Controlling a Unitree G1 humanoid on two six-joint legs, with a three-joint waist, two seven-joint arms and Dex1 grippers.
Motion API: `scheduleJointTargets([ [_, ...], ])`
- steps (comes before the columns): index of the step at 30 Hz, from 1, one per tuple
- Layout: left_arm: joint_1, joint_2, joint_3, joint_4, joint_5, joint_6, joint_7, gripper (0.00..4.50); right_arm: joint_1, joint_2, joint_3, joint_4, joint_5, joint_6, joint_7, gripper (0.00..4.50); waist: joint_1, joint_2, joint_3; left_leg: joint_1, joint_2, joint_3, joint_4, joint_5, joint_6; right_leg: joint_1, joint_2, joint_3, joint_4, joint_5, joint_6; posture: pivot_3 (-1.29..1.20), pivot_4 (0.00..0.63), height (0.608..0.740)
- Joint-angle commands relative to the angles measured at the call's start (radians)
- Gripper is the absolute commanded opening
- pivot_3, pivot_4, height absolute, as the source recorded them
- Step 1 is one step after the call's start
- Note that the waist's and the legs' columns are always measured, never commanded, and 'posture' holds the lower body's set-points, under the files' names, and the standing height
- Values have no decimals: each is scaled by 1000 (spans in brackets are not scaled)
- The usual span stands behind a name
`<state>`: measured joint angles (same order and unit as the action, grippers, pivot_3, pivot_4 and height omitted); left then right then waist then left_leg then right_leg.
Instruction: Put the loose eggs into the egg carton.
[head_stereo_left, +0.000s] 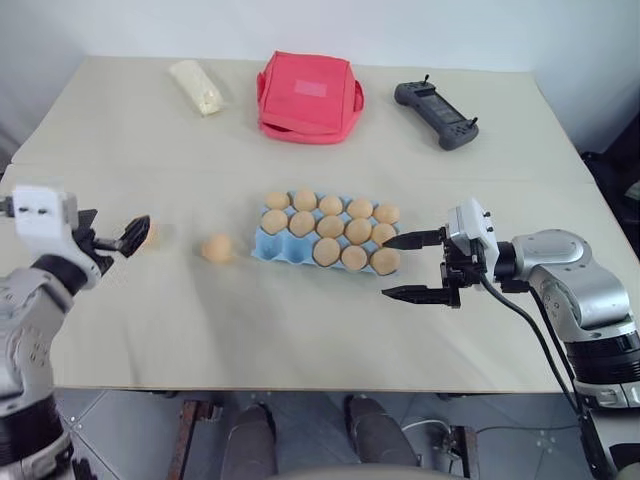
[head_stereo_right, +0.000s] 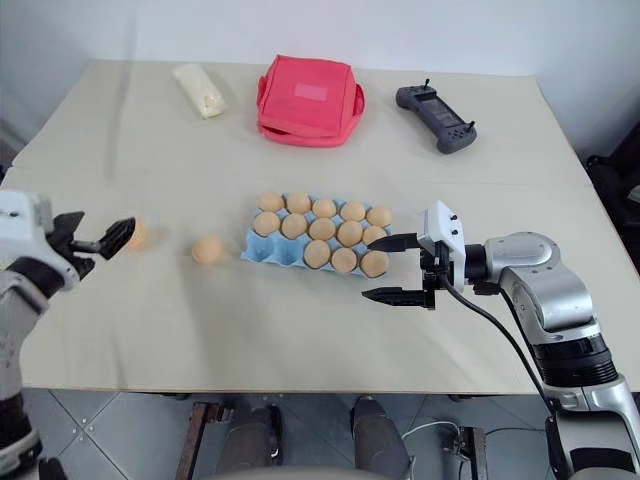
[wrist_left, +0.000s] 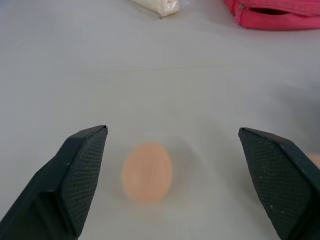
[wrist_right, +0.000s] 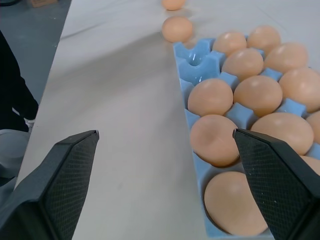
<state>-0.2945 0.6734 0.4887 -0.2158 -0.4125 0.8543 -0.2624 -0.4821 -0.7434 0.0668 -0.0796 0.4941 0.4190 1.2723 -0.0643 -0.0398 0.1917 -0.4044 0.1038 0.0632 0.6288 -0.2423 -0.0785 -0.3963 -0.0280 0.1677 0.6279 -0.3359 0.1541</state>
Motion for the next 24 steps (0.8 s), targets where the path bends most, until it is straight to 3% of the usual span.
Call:
scheduleJointTargets([
  [1,-55,22,-40,75,42,13,21,4479,7,-13,-31,-48,11,5,-11,4500,-5,0,0,0,0,0,-1,0,0,0,0,0,0,0,0,0,150,740],
  [11,-109,19,-101,200,74,139,45,4479,81,-40,-80,-127,29,42,-56,4500,-11,0,0,-1,0,1,0,0,-3,-1,0,0,1,-2,2,0,150,740],
  [15,-115,19,-106,201,83,156,50,3623,90,-45,-85,-129,31,40,-60,4500,-12,0,0,-1,0,1,1,0,-1,-1,0,0,2,-2,2,0,150,740],
  [21,-122,24,-126,127,52,135,-14,1733,99,-51,-94,-132,33,34,-66,4500,-11,0,0,-1,0,0,1,0,-1,-1,0,0,3,-2,2,0,150,740],
  [24,-140,7,-140,78,13,65,-96,1549,111,-54,-104,-141,34,33,-73,4500,-9,0,0,-1,0,0,1,0,-1,-1,0,0,3,-2,2,0,150,740],
])
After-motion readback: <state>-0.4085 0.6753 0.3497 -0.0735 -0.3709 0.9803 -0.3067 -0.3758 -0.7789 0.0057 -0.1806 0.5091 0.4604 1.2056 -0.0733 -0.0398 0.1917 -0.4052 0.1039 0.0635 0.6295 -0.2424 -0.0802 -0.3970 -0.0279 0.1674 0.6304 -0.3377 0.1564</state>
